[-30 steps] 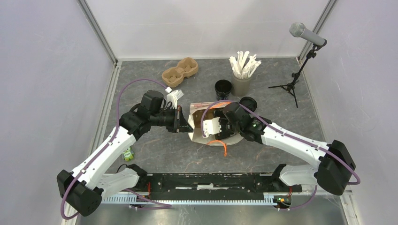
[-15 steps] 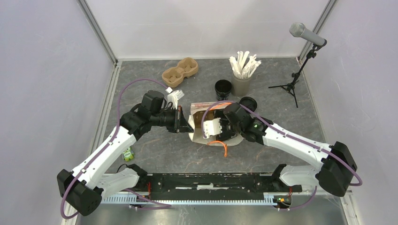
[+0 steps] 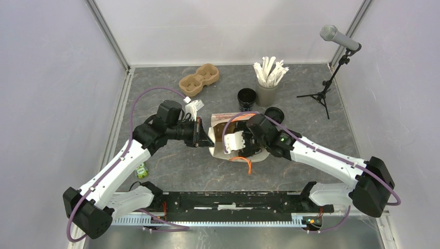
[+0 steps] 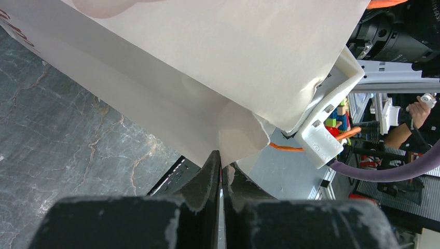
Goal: Pack the takeout coffee
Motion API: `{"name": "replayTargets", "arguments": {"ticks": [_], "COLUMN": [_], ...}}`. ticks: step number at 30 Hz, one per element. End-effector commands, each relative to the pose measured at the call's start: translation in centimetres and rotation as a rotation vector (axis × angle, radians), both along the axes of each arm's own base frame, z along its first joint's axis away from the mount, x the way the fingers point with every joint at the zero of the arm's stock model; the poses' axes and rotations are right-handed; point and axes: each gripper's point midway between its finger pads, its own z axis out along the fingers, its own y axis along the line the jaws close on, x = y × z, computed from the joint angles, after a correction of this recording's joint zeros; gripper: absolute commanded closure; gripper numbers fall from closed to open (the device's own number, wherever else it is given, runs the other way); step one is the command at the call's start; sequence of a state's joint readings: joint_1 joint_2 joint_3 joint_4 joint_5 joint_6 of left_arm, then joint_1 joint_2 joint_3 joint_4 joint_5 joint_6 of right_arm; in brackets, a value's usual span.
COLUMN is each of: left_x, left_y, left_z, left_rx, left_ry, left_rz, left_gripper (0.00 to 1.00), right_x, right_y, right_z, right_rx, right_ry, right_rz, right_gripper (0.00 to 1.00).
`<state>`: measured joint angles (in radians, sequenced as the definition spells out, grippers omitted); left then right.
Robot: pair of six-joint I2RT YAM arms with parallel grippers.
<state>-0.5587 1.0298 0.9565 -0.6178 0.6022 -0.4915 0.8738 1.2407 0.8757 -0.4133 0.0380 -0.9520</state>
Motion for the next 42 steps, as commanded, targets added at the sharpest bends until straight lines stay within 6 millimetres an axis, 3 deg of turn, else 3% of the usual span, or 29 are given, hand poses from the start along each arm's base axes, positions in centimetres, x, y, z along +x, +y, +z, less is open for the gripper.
{"name": "replayTargets", "arguments": {"ticks": [1,5,10,15,20,34,42], "left_x": [0.8,0.7,0.8,0.9,1.0,1.1,1.2], "left_y": [-0.6,-0.6,-0.6,-0.7,-0.7,-0.9,-0.9], "left_z": [2.0,2.0,2.0,1.9,1.7,1.7,1.7], "left_rx": [-0.034,-0.034,-0.032,-0.029,-0.025,-0.025,-0.022], "left_ry": [-0.069,-0.071,-0.068,-0.068,-0.065,-0.062,-0.063], "left_rz": [-0.007,-0.008,-0.008,-0.01,-0.011,-0.018,-0.016], "left_gripper": [0.91,0.91,0.91,0.91,0.91,0.91,0.91], "right_x": [0.4,0.6,0.6,0.1,-0.8,-1.4,-1.9], "right_y": [0.6,0.5,0.5,0.4,-0.1,2.1,3.3], "right_z": [0.2,-0.2,0.3,1.4,1.7,4.1,4.1], "right_rx": [0.015,0.005,0.031,0.073,0.061,0.146,0.157], "right_ry": [-0.022,-0.025,-0.025,-0.023,0.013,0.04,0.069], "right_rz": [0.004,-0.002,-0.016,-0.027,-0.017,0.049,0.085], "right_gripper": [0.1,0.23,0.28,0.16,0.13,0.42,0.55]}}
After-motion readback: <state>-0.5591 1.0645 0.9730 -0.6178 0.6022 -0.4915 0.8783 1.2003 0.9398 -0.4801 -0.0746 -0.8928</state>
